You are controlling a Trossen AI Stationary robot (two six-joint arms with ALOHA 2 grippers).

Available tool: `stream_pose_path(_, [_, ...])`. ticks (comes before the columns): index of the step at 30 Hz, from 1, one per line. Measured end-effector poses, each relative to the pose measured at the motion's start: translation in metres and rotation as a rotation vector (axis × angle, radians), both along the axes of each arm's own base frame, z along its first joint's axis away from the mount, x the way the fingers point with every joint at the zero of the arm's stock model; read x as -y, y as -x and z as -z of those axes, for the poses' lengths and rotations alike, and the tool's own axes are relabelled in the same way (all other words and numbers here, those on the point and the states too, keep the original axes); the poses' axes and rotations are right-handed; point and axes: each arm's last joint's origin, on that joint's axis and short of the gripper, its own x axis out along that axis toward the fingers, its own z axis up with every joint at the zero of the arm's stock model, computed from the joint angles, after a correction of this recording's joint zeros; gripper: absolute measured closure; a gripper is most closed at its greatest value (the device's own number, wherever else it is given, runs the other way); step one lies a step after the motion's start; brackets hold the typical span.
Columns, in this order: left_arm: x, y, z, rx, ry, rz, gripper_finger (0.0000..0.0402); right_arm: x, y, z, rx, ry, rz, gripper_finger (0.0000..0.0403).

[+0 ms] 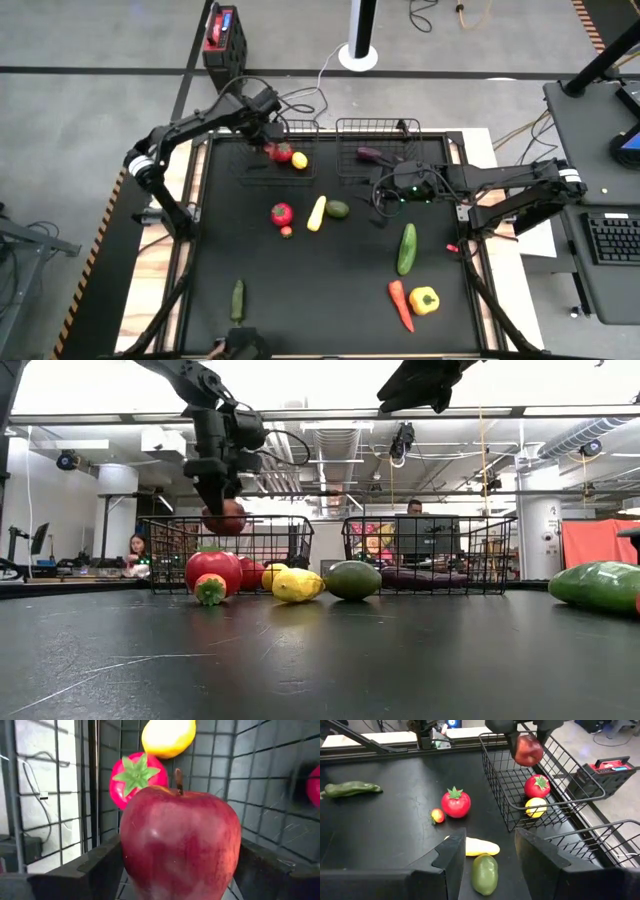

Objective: Sort produce into baskets
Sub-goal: Put the apple into the left wire basket

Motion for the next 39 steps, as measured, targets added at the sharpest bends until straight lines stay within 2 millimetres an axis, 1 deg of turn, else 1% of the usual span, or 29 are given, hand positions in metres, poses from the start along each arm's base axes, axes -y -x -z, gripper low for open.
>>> stream_pose_path(4, [-0.005, -0.002, 0.007, 0.003, -0.003, -0.005, 0.0109, 0.0, 0.0, 0.0, 0.0, 0.0, 0.0, 0.0241])
stream_pose_path(9, [-0.006, -0.002, 0.016, -0.004, 0.003, 0.0, 0.0109, 0.0, 0.0, 0.0, 0.0, 0.0, 0.0, 0.0241])
stream_pose_path(21, [-0.005, 0.007, 0.04, -0.039, 0.031, -0.025, 0.0109, 0.0, 0.0, 0.0, -0.001, 0.0, 0.0, 0.0241])
stream_pose_path(31, [-0.006, 0.015, 0.051, -0.082, 0.03, -0.067, 0.0109, 0.0, 0.0, 0.0, -0.001, 0.002, -0.002, 0.0241])
stream_pose_path(39, [-0.011, 0.014, 0.061, -0.034, -0.013, -0.081, 0.0109, 0.0, 0.0, 0.0, -0.001, 0.002, -0.002, 0.0241])
